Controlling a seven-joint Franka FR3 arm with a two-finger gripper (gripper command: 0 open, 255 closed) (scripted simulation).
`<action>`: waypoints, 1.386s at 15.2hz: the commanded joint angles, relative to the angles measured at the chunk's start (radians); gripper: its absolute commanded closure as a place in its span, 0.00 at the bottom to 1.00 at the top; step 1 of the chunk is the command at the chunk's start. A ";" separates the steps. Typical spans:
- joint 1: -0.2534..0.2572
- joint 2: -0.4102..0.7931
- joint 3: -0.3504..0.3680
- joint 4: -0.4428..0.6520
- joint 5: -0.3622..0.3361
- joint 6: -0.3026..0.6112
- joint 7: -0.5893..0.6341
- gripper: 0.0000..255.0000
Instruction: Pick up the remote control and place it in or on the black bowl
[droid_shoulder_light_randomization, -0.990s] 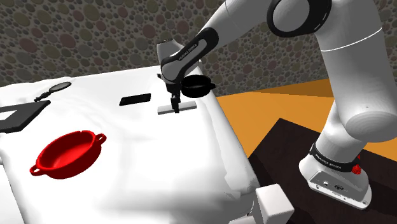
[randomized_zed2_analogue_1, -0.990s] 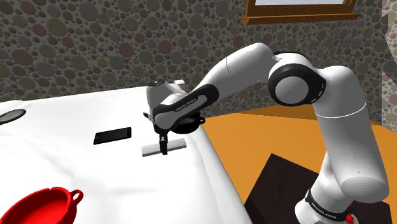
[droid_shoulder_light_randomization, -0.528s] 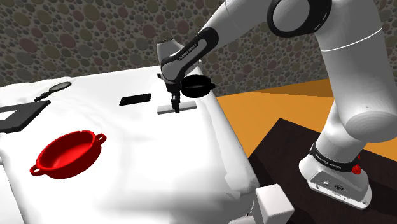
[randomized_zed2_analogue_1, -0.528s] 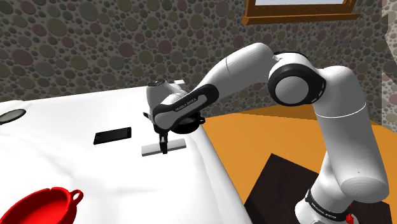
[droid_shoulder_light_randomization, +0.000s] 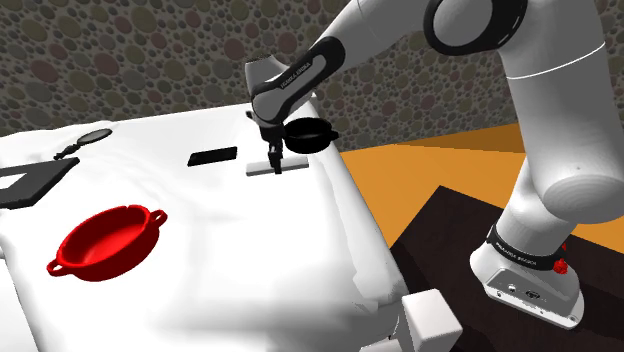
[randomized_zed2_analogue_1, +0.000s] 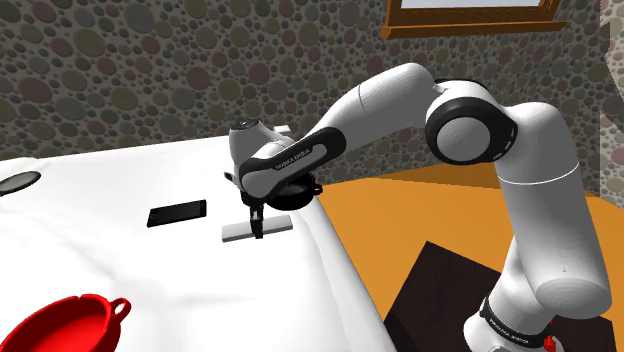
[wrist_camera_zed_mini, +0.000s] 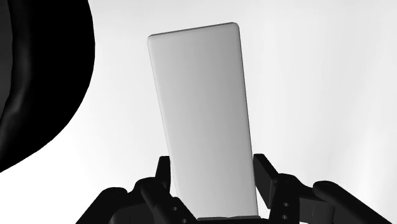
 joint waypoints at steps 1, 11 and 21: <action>-0.001 -0.013 0.000 0.009 0.001 -0.022 -0.002 1.00; -0.002 -0.070 0.003 0.061 0.006 -0.130 -0.006 1.00; -0.002 -0.109 0.004 0.138 0.010 -0.247 -0.010 1.00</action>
